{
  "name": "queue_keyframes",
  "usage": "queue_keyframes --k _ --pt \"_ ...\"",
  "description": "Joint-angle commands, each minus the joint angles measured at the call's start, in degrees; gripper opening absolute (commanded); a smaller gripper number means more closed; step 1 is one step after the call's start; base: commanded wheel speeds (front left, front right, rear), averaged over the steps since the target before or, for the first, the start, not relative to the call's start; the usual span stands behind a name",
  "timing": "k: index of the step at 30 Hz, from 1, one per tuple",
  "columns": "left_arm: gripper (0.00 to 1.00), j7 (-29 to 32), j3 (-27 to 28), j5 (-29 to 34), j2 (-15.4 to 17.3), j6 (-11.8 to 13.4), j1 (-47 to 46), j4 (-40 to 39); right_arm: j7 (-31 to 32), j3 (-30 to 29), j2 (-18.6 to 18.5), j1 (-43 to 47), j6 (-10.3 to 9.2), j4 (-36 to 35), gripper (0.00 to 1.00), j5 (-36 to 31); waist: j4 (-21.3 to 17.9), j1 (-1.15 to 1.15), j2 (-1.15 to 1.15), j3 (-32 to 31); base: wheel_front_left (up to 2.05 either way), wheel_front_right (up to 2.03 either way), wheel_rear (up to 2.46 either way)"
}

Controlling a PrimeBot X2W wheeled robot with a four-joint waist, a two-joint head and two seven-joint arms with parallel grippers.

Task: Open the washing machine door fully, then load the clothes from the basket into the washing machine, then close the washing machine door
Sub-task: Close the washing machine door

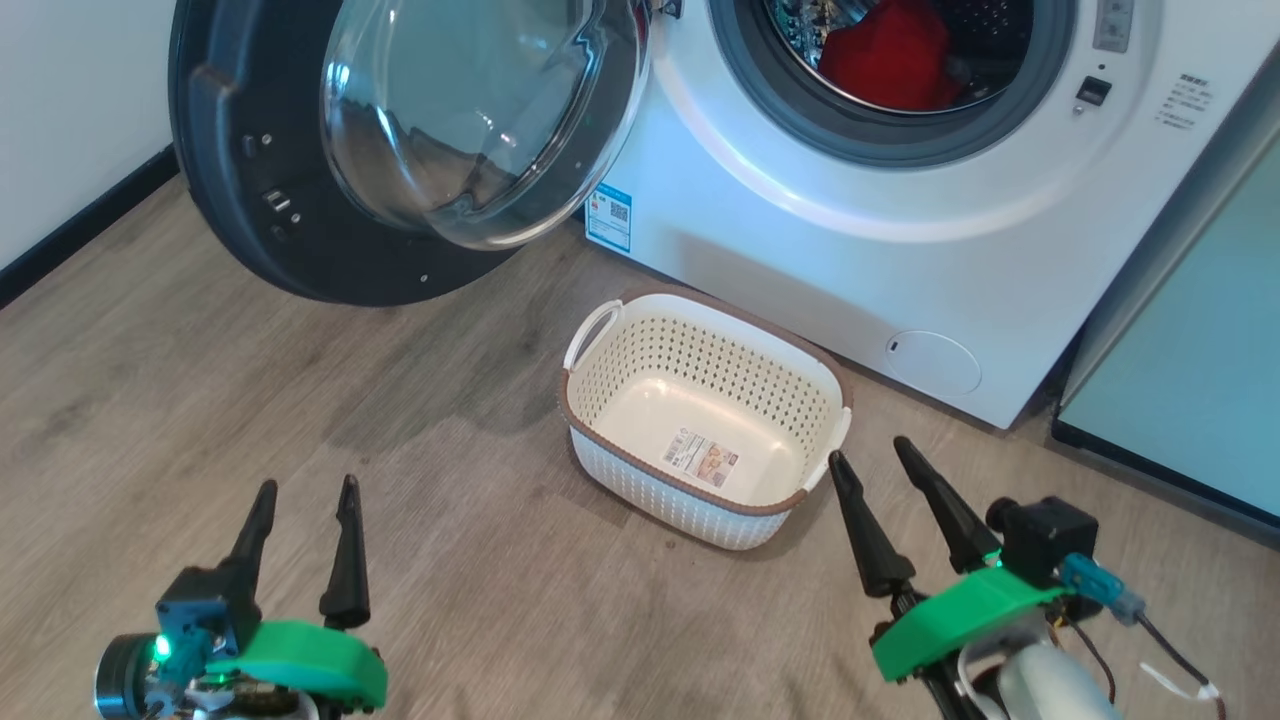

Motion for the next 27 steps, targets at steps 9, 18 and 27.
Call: queue_keyframes --k 9,18,27 --pt "1.0 -0.29 2.08 -0.78 0.19 1.16 -1.1 -3.08 -0.37 1.9 -0.04 -4.03 0.0 -1.2 1.0 0.31 0.72 0.0 0.0 1.03 0.0 0.0 0.0" --pt "1.0 -0.29 2.18 -0.91 0.19 1.28 -1.19 -3.29 -0.37 2.03 -0.04 -4.4 0.0 -0.9 1.0 0.47 0.78 0.0 0.0 1.13 0.0 0.0 0.0" --pt "1.0 -0.29 2.17 -0.48 0.19 1.21 -1.25 -3.19 -0.37 2.09 -0.04 -4.55 0.0 -0.91 1.0 0.6 0.79 0.0 0.0 1.13 0.0 0.0 0.0"
